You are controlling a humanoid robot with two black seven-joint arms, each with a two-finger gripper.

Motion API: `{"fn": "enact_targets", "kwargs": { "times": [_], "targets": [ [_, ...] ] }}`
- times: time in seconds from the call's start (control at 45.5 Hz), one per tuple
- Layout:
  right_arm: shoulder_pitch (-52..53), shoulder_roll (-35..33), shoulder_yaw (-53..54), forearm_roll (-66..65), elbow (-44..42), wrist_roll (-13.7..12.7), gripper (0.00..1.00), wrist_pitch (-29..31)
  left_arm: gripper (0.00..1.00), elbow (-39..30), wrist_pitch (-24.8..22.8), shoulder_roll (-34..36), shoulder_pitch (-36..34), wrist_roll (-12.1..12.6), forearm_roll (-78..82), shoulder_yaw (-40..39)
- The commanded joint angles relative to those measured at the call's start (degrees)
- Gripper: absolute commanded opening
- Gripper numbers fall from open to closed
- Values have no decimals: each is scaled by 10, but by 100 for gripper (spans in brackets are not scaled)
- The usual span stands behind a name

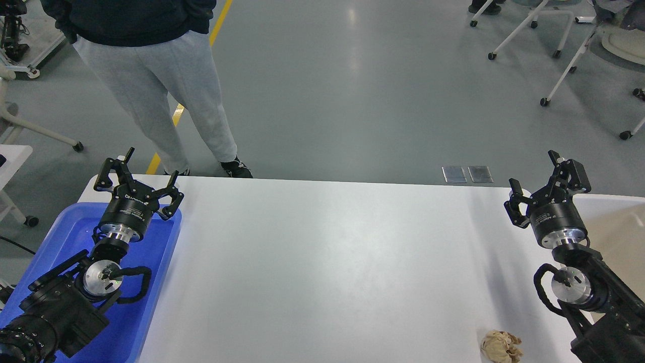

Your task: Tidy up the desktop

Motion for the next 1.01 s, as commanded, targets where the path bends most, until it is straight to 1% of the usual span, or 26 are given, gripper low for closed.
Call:
{"fn": "enact_targets", "kwargs": {
  "times": [0.0,0.154,0.417,0.461,0.571,0.593,0.637,0.725,0.791,0.878,0.988],
  "targets": [
    [-2,-1,0,1,0,0,99,0,100,0,0,0,0,0,0,-1],
    [-1,-1,0,0,0,0,99,0,100,0,1,-1,0,-6,0,-1],
    [-1,0,7,1,4,3,99,0,100,0,1,-1,0,-6,0,-1],
    [-3,-2,6,1,18,4,99,1,100,0,1,-1,0,-6,0,-1],
    [-29,-37,1,1,101,0,99,0,100,0,1,-1,0,-6,0,-1],
    [-37,-54,-5,1,119,-6,99,2,100,0,1,-1,0,-6,0,-1],
    [-42,-66,-15,1,137,-17,99,6,100,0,1,-1,0,-6,0,-1],
    [-50,-85,-33,1,164,-63,99,6,100,0,1,-1,0,-6,0,-1],
    [-63,-95,-37,0,185,-87,99,7,100,0,1,-1,0,-6,0,-1],
    [-81,-113,-43,-1,218,-105,99,7,100,0,1,-1,0,-6,0,-1],
    [-101,-160,-65,-7,276,-130,99,7,100,0,1,-1,0,-6,0,-1]
  ]
}}
